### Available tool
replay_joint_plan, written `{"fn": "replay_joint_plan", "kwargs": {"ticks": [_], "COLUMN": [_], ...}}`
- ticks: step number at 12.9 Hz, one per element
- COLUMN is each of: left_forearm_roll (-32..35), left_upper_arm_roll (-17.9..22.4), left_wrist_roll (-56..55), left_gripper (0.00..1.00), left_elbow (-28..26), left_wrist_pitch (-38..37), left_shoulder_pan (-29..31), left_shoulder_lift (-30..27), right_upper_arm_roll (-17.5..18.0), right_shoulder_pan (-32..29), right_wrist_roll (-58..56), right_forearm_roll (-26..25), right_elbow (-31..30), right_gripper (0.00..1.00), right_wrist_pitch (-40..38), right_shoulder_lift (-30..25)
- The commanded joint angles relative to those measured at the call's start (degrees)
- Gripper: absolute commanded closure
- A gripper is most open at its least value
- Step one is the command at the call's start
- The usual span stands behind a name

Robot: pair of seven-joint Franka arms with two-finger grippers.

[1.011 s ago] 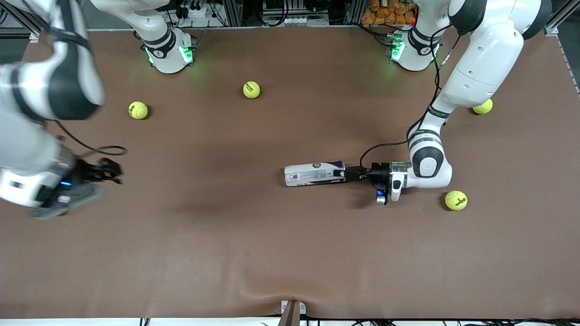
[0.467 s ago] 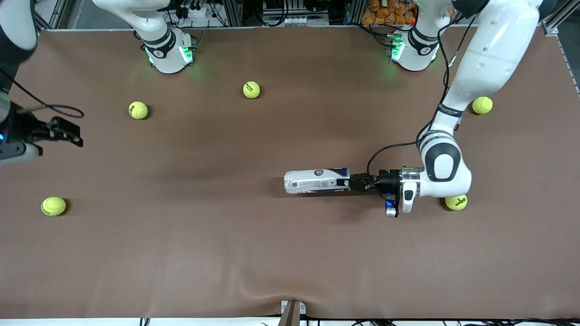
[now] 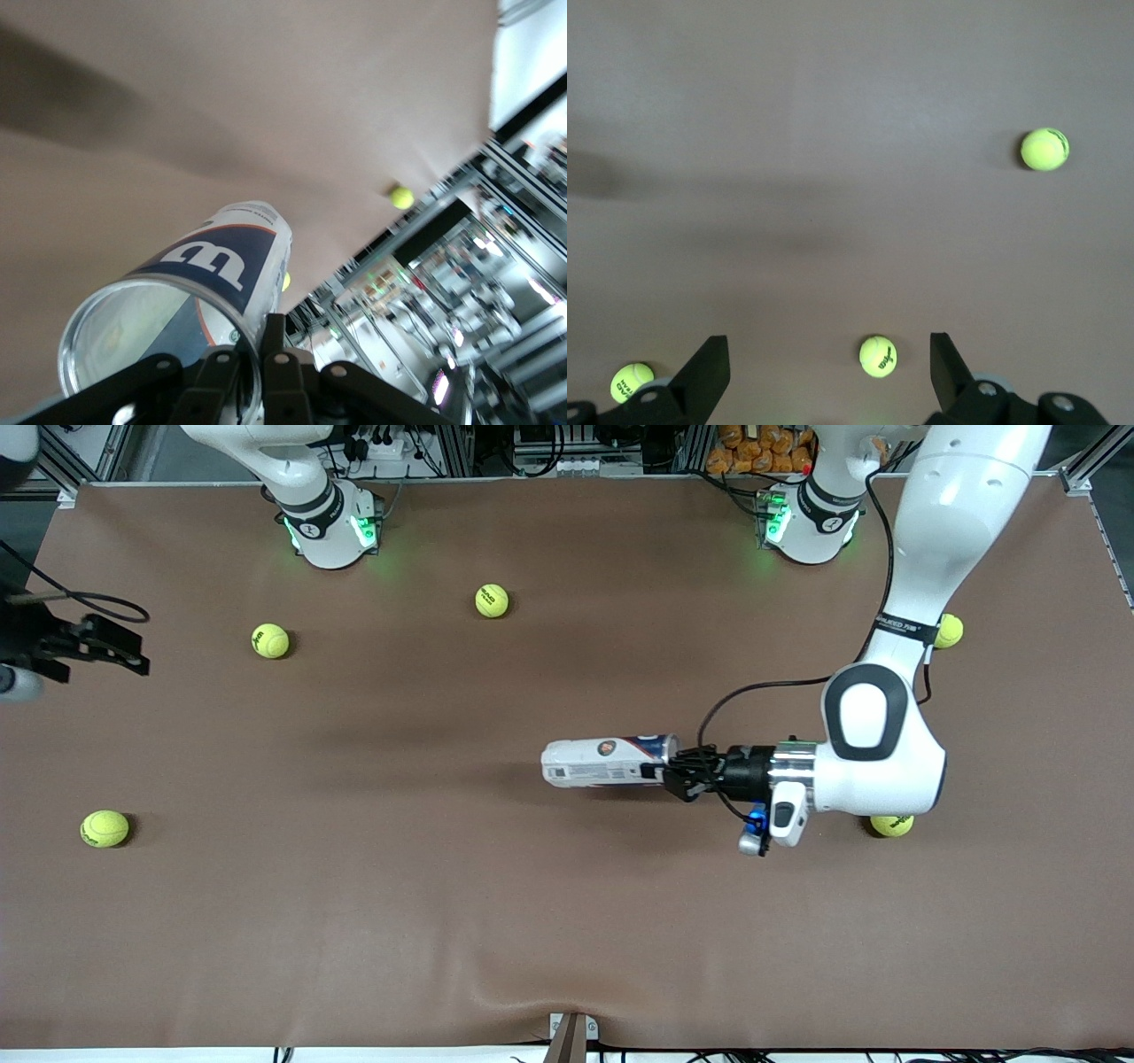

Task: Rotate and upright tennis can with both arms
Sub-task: 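Rotate the can upright with the left gripper and lower it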

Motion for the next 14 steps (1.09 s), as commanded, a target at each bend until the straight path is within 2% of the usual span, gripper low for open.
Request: {"fn": "replay_joint_plan", "kwargs": {"ticks": [1, 6, 9, 10, 14], "left_forearm_roll": [6.5, 27.1, 35.2, 38.0, 42.3], "left_upper_arm_roll": [0.8, 1.2, 3.9, 6.3, 23.6], "left_wrist_roll": [-11.4, -28.6, -35.0, -36.0, -36.3], "left_gripper": [1.0, 1.0, 1.0, 1.0, 1.0], "left_elbow": [5.4, 12.5, 14.0, 14.4, 14.7], "left_wrist_pitch": [0.6, 1.9, 2.0, 2.1, 2.1], "left_shoulder_pan": [-4.1, -12.8, -19.4, -23.5, -41.0], "left_shoulder_lift": [1.3, 1.6, 2.1, 3.0, 5.7], "right_upper_arm_roll": [0.8, 0.6, 0.8, 0.8, 0.7], "right_shoulder_pan": [-2.4, -2.6, -2.6, -2.6, -3.1], "right_wrist_roll": [0.9, 7.0, 6.8, 6.9, 6.9], "right_forearm_roll": [0.9, 1.0, 0.3, 0.3, -1.0], "right_elbow": [1.0, 1.1, 1.4, 1.8, 1.6], "right_gripper": [0.0, 0.0, 0.0, 0.0, 0.0], "right_wrist_pitch": [-2.5, -6.5, -4.2, -3.5, -0.3], "right_shoulder_lift": [-0.5, -2.4, -1.8, -1.8, -1.2]}}
